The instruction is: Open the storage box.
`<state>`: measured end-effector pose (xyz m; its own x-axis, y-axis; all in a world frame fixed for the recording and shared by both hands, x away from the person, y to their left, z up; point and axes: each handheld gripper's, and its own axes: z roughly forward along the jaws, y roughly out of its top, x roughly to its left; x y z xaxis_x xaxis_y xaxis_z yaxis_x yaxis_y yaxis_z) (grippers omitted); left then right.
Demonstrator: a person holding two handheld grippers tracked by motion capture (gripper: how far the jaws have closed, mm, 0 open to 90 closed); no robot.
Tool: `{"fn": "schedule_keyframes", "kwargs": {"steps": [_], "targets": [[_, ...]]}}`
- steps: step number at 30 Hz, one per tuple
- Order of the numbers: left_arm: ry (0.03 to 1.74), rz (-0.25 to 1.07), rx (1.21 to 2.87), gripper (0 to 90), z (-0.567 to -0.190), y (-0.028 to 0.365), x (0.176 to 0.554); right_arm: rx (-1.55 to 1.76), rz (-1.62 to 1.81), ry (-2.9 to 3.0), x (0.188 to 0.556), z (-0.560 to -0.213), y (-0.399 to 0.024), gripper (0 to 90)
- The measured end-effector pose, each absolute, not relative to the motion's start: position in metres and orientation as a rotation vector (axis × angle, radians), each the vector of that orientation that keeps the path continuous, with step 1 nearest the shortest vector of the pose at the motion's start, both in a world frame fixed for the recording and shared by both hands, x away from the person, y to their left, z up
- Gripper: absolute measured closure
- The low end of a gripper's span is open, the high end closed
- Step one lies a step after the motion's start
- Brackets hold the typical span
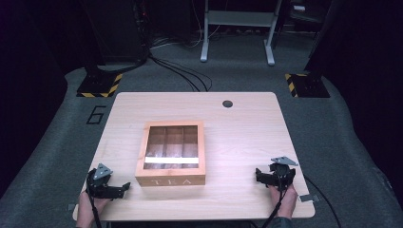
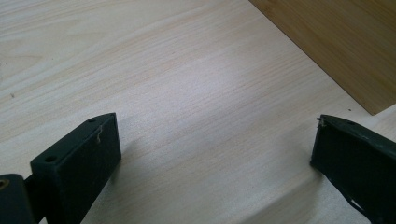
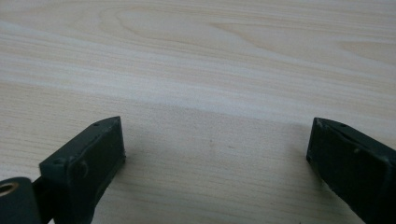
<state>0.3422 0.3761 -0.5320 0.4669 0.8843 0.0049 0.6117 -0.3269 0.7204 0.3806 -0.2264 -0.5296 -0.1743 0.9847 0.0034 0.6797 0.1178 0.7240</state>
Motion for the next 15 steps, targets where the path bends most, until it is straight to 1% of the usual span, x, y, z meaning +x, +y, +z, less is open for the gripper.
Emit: {"fn": "schedule_keyframes", "kwargs": {"steps": [12,15], "targets": [[1.241,0.513,2.063,0.0,-0.5320,0.3758,0.3421,1.608,0.824,1.914,0.3806,-0.5297,-0.2264,3.7],[1.216,0.512,2.072,0.0,-0.5315,0.3762,0.3421,1.609,0.824,1.912,0.3806,-0.5296,-0.2264,3.8]]}}
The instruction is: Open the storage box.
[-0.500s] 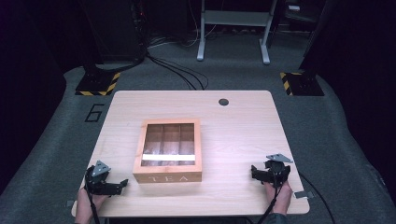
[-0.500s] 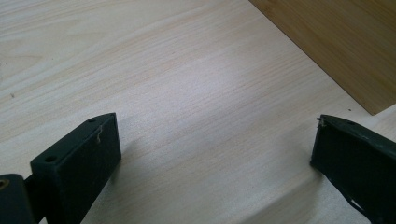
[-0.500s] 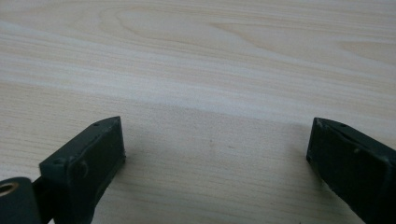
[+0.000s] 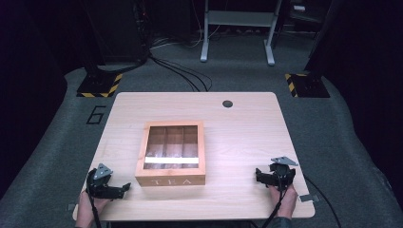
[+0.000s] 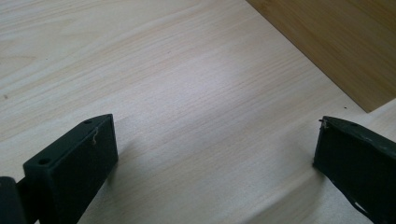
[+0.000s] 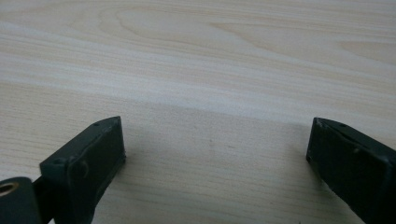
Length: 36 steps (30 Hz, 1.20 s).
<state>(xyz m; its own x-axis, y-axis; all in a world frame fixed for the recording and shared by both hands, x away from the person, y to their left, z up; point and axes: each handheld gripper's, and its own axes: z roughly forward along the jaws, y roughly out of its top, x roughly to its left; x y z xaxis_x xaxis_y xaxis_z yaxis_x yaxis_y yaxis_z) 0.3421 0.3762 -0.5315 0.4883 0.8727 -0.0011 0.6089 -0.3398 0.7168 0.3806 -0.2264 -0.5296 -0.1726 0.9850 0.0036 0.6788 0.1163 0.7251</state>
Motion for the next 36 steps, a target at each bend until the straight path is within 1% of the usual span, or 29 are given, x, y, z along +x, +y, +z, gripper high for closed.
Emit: {"fn": "schedule_keyframes", "kwargs": {"steps": [1,4,8,12,21,24,25,28,33,36], "targets": [[1.206,0.530,2.054,0.0,-0.532,0.376,0.341,1.609,0.824,1.912,0.381,-0.530,-0.226,3.8],[1.185,0.477,1.996,0.0,-0.529,0.378,0.333,1.609,0.824,1.912,0.381,-0.530,-0.226,3.8],[1.125,0.461,1.970,0.0,-0.523,0.375,0.326,1.609,0.824,1.912,0.381,-0.530,-0.226,3.8],[1.029,0.449,1.938,0.0,-0.509,0.362,0.320,1.610,0.824,1.908,0.380,-0.530,-0.226,4.3],[0.950,0.424,1.921,0.0,-0.502,0.341,0.328,1.610,0.823,1.908,0.380,-0.529,-0.227,4.5],[0.937,0.435,1.908,0.0,-0.503,0.336,0.331,1.610,0.823,1.908,0.380,-0.529,-0.227,4.5],[0.944,0.415,1.906,0.0,-0.503,0.335,0.332,1.610,0.823,1.907,0.380,-0.529,-0.227,4.5],[0.940,0.409,1.900,0.4,-0.504,0.334,0.336,1.610,0.823,1.907,0.380,-0.529,-0.227,4.5],[0.927,0.417,1.874,9.1,-0.505,0.332,0.338,1.610,0.823,1.907,0.380,-0.529,-0.227,4.5],[0.919,0.405,1.869,11.0,-0.506,0.332,0.339,1.610,0.823,1.908,0.380,-0.529,-0.227,4.5]]}}
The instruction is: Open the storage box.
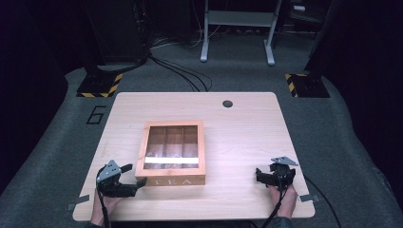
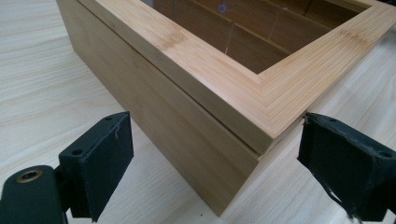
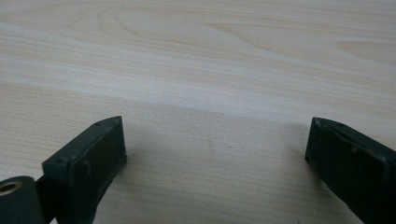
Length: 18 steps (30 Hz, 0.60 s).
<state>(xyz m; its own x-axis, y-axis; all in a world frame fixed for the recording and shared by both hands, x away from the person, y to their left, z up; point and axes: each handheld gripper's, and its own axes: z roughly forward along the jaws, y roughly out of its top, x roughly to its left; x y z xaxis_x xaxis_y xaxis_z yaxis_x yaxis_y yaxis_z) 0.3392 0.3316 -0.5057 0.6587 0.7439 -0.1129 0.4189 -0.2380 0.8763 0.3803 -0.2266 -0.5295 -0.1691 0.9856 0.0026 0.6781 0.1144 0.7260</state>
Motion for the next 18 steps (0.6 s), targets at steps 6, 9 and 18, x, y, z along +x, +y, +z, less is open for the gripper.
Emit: {"fn": "schedule_keyframes", "kwargs": {"steps": [6,9,18], "targets": [[0.864,0.383,1.879,19.0,-0.5047,0.3284,0.3383,1.609,0.823,1.908,0.3803,-0.5295,-0.2266,4.5],[0.853,0.378,1.872,23.1,-0.5049,0.3265,0.3377,1.610,0.823,1.907,0.3803,-0.5295,-0.2265,4.5],[0.839,0.392,1.883,28.5,-0.5029,0.3288,0.3352,1.610,0.823,1.907,0.3803,-0.5295,-0.2266,4.6]]}}
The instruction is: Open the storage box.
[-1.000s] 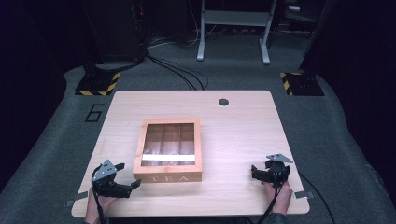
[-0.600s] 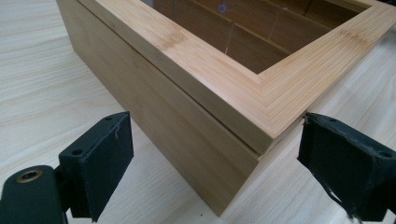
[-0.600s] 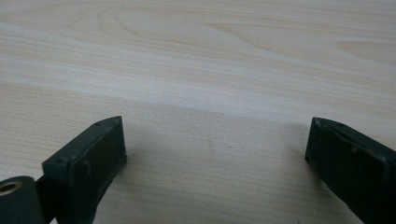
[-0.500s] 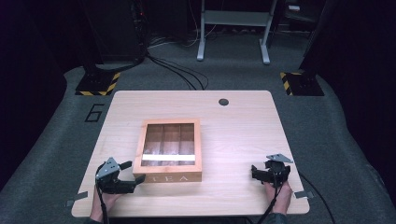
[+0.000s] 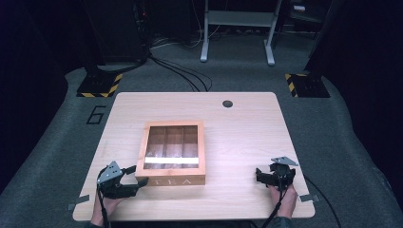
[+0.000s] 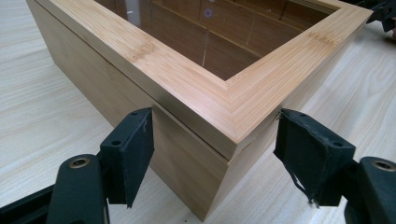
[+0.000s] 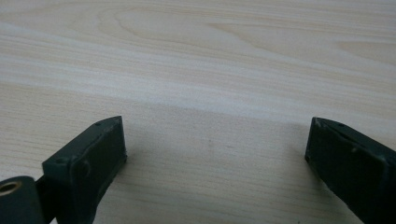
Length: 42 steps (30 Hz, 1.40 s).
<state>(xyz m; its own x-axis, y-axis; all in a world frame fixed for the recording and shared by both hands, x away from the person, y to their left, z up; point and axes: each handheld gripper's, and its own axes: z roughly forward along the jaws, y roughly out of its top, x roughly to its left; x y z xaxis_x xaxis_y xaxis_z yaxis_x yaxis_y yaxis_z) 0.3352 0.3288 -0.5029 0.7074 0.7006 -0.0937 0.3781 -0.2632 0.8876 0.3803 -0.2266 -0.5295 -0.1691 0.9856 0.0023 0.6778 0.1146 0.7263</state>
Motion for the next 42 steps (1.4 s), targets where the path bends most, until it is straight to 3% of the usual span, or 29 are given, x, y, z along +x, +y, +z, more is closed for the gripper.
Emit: {"fn": "schedule_keyframes", "kwargs": {"steps": [27,35,42], "targets": [[0.796,0.429,1.862,40.4,-0.498,0.334,0.330,1.610,0.822,1.906,0.380,-0.529,-0.226,4.8],[0.793,0.471,1.834,40.1,-0.493,0.329,0.329,1.611,0.822,1.906,0.380,-0.529,-0.226,4.9],[0.822,0.592,1.818,32.3,-0.486,0.320,0.333,1.620,0.823,1.902,0.380,-0.529,-0.226,5.0]]}}
